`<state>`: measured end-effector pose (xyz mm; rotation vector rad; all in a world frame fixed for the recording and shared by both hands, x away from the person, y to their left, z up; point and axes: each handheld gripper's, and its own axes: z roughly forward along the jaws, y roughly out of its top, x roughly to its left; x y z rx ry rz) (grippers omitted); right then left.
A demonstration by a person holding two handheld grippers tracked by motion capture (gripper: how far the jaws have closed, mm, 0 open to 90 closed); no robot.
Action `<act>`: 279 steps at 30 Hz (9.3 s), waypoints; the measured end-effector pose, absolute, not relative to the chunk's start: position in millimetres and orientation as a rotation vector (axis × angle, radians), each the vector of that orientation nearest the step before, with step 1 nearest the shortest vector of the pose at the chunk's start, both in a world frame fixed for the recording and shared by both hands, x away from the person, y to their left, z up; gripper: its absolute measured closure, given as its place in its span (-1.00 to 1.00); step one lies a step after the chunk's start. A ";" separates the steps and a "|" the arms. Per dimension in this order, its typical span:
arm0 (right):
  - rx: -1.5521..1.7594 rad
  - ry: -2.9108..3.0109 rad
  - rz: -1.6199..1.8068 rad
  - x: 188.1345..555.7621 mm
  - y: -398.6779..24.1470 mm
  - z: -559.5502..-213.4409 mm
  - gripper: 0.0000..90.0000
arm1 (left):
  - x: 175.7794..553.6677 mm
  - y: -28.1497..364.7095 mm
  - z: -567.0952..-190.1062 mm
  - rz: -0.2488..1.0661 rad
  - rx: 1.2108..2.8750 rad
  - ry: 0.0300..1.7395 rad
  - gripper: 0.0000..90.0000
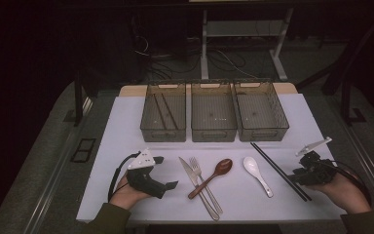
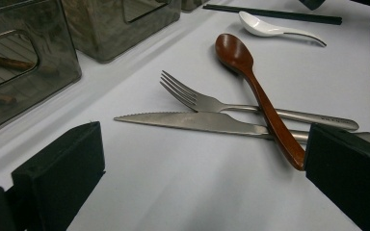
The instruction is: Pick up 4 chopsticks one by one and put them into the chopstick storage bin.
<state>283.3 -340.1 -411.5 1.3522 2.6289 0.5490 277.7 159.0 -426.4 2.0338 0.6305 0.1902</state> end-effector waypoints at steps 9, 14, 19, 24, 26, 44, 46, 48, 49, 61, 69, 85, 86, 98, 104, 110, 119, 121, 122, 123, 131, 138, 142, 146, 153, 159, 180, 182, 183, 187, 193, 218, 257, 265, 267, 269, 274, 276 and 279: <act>1.341 2.668 0.485 291.6 -333.9 -419.1 0.73 | 277.7 158.8 -426.5 0.190 2.034 0.629 -1.00; 1.332 2.693 0.451 294.5 -329.9 -421.2 0.78 | 277.7 158.5 -426.8 0.192 2.032 0.629 -1.00; 1.338 2.703 0.411 298.1 -326.3 -422.4 0.80 | 277.8 158.7 -426.6 0.191 2.034 0.629 -1.00; 1.341 2.727 0.349 302.5 -322.4 -421.8 0.80 | 277.8 158.1 -427.0 0.192 2.034 0.625 -1.00; 1.355 2.740 0.322 305.4 -320.9 -421.5 0.81 | 277.8 158.2 -427.0 0.192 2.037 0.624 -1.00; 1.395 2.694 0.472 305.1 -333.8 -417.0 0.89 | 277.9 157.2 -427.4 0.190 2.038 0.625 -1.00; 1.382 2.689 0.538 304.1 -337.0 -414.0 0.89 | 278.0 157.6 -427.2 0.191 2.040 0.625 -1.00; 1.379 2.674 0.592 302.0 -339.2 -411.4 0.89 | 278.0 157.7 -427.2 0.191 2.040 0.625 -1.00; 1.375 2.669 0.615 300.7 -339.8 -409.9 0.89 | 277.8 157.5 -427.2 0.189 2.040 0.626 -1.00; 1.306 2.576 0.875 297.2 -344.2 -398.2 0.89 | 277.8 157.1 -427.6 0.191 2.041 0.618 -1.00; 1.296 2.503 1.004 302.9 -339.8 -393.6 0.89 | 277.9 157.4 -427.4 0.191 2.040 0.620 -1.00; 1.241 2.447 1.187 315.8 -325.4 -387.0 0.89 | 278.0 156.9 -427.7 0.193 2.040 0.618 -1.00; 1.241 2.442 1.195 316.7 -324.3 -386.8 0.89 | 278.0 156.9 -427.7 0.193 2.040 0.617 -1.00; 1.193 2.440 1.277 325.6 -305.8 -381.7 0.89 | 277.9 156.6 -427.8 0.193 2.041 0.614 -1.00; 1.164 2.440 1.305 329.7 -295.2 -378.3 0.89 | 277.9 156.5 -427.7 0.193 2.040 0.614 -1.00; 1.137 2.445 1.321 333.3 -285.7 -374.8 0.89 | 277.9 156.3 -427.7 0.193 2.040 0.614 -1.00; 1.094 2.456 1.346 337.8 -269.8 -370.9 0.89 | 278.1 156.2 -427.6 0.192 2.038 0.614 -1.00; 1.088 2.453 1.352 338.9 -265.9 -369.8 0.89 | 278.0 156.1 -427.7 0.192 2.040 0.614 -1.00; 1.081 2.454 1.353 339.6 -263.9 -369.0 0.89 | 278.0 155.9 -427.8 0.192 2.040 0.615 -1.00; 1.075 2.453 1.358 340.5 -261.9 -368.2 0.89 | 278.0 155.8 -427.8 0.191 2.040 0.614 -1.00; 1.031 2.455 1.390 348.6 -238.6 -360.2 0.89 | 278.4 156.1 -427.6 0.191 2.037 0.616 -1.00; 0.998 2.452 1.407 360.1 -214.8 -352.1 0.89 | 278.8 156.4 -427.4 0.190 2.034 0.615 -1.00; 0.997 2.440 1.423 368.9 -203.4 -348.9 0.89 | 278.7 156.1 -427.6 0.186 2.036 0.616 -1.00; 0.995 2.433 1.440 377.5 -190.0 -346.4 0.89 | 278.7 156.0 -427.5 0.185 2.038 0.614 -1.00; 0.992 2.424 1.467 393.5 -164.4 -343.8 0.89 | 279.2 156.7 -427.4 0.186 2.031 0.613 -1.00; 0.997 2.411 1.488 408.1 -145.2 -340.2 0.89 | 279.6 156.5 -427.6 0.182 2.028 0.615 -1.00; 1.021 2.385 1.514 447.8 -68.1 -340.4 0.89 | 279.7 156.2 -427.8 0.178 2.006 0.613 -1.00; 1.019 2.386 1.509 449.9 -61.4 -342.6 0.89 | 280.1 156.8 -427.5 0.181 2.013 0.609 -1.00; 1.020 2.384 1.506 451.0 -58.3 -343.4 0.89 | 280.0 156.8 -427.5 0.180 2.012 0.608 -1.00; 1.033 2.378 1.499 456.6 -48.4 -345.8 0.89 | 279.8 156.9 -427.2 0.176 2.011 0.610 -1.00; 1.065 2.377 1.478 464.3 -39.3 -354.5 0.89 | 280.4 157.9 -426.9 0.178 2.011 0.603 -1.00; 1.183 2.482 1.261 475.2 -23.7 -387.2 0.75 | 279.6 157.1 -427.1 0.166 2.011 0.604 -1.00; 1.043 2.481 1.444 422.9 -121.1 -332.3 -0.08 | 279.7 156.5 -428.5 0.171 2.025 0.611 -1.00; 1.019 2.457 1.449 407.0 -150.5 -329.7 -0.09 | 280.1 156.9 -428.7 0.174 2.028 0.613 -1.00; 1.015 2.457 1.444 403.1 -157.0 -330.0 -0.09 | 280.0 156.8 -428.7 0.175 2.027 0.613 -1.00; 1.007 2.454 1.446 399.2 -163.8 -330.4 -0.10 | 279.9 156.8 -428.7 0.175 2.028 0.614 -1.00; 1.009 2.451 1.445 388.2 -180.0 -331.3 -0.11 | 280.2 156.6 -429.1 0.175 2.028 0.615 -1.00; 1.004 2.448 1.446 384.2 -186.3 -332.2 -0.13 | 280.1 156.5 -429.2 0.176 2.029 0.615 -1.00; 0.999 2.449 1.445 377.2 -195.4 -334.2 -0.15 | 280.3 156.8 -429.1 0.178 2.031 0.614 -1.00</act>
